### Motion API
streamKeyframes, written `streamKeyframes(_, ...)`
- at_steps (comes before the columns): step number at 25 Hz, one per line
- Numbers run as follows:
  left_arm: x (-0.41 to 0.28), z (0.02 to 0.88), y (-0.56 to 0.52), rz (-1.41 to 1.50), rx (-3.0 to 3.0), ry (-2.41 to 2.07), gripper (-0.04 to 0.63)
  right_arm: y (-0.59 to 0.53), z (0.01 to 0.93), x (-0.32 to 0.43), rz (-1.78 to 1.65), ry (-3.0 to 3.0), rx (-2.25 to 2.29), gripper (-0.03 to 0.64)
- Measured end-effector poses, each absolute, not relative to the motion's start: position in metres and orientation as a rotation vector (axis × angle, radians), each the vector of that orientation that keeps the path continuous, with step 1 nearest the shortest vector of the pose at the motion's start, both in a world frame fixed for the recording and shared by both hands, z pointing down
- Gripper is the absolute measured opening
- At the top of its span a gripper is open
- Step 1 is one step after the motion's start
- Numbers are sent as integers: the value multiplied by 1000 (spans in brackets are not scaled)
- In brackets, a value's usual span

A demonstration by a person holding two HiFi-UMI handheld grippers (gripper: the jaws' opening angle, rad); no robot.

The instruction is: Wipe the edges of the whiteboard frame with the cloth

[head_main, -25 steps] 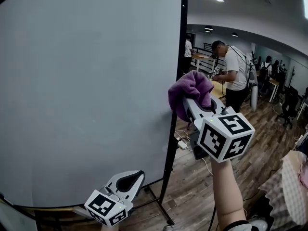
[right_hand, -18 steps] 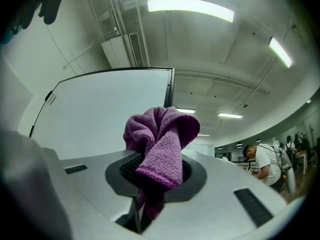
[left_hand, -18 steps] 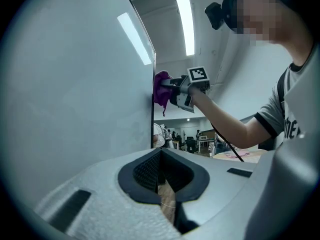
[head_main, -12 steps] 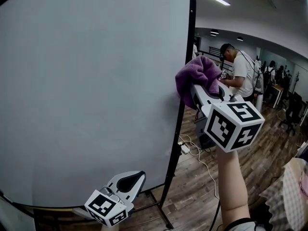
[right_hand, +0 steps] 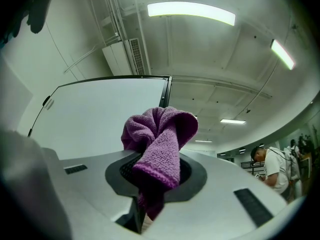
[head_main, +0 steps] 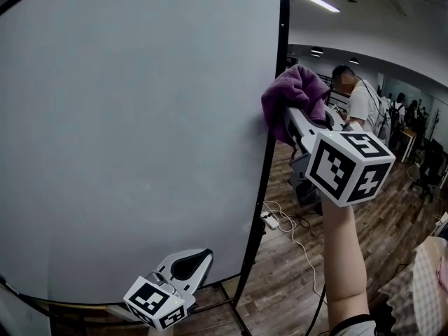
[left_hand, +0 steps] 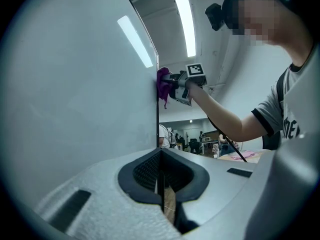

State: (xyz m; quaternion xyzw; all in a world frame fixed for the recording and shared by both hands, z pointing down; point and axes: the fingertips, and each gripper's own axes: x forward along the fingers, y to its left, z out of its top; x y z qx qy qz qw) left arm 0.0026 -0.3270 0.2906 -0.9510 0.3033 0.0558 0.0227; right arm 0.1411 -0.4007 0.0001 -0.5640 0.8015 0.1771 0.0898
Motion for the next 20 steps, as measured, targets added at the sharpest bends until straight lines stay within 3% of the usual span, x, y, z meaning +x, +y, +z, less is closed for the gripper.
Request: streamKeyframes(20, -4, 288, -324, 166, -2936, 958, 17, -406, -32, 137, 531, 2364, -1677, 66)
